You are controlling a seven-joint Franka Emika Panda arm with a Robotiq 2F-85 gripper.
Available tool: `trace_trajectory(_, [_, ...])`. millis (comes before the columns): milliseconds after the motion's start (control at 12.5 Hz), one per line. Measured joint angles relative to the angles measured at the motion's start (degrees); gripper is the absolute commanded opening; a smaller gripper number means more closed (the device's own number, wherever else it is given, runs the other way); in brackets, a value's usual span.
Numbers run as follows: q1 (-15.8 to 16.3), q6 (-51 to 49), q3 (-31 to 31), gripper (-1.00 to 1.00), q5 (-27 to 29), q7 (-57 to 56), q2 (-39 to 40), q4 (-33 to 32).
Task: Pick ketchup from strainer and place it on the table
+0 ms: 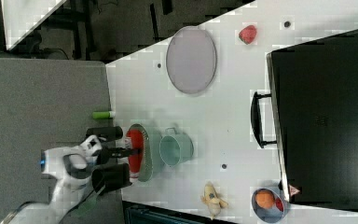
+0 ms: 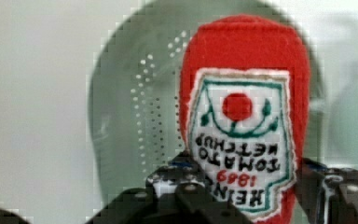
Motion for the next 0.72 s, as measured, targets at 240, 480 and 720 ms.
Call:
trace_trajectory(240, [-2.0, -6.3, 2.2, 0.13, 10.0, -3.0, -8.3, 3.0])
trace_trajectory(480, [-4.3, -14.3, 2.4, 0.13, 13.9, -9.4, -12.5, 5.8])
trace_trajectory(720, [-7.5, -20.0, 1.7, 0.13, 14.9, -15.2, -14.2, 6.7])
